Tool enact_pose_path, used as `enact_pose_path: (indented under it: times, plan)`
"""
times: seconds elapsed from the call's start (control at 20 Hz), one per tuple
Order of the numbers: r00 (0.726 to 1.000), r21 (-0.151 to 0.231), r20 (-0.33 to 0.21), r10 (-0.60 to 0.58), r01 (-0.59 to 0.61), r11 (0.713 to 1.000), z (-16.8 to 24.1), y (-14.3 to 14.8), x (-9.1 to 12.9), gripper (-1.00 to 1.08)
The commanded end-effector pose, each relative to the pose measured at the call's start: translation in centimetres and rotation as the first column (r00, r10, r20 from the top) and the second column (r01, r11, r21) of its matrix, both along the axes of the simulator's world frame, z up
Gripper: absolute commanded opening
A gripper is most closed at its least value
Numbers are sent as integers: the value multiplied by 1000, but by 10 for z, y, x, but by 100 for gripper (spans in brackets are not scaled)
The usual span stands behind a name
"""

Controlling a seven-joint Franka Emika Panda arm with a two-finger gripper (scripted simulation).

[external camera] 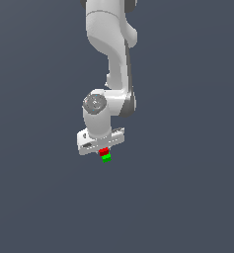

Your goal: Stack the red cube on top of the green cube.

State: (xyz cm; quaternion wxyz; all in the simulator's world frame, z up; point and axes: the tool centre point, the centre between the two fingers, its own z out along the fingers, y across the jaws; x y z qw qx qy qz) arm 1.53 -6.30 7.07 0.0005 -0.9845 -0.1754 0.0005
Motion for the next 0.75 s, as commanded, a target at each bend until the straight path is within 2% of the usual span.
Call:
enact_pose_path:
  times: [0.0, 0.2, 0.25, 0.7]
  plan:
    - [1000, -1, 1, -1, 1, 1000, -5, 6, 5, -100]
    - [1000, -1, 1, -1, 1, 1000, -8, 10, 8, -100]
    - [1000, -1, 1, -1, 1, 1000, -8, 10, 8, 100]
    - [1000, -1, 1, -1, 1, 1000, -8, 10, 8, 100]
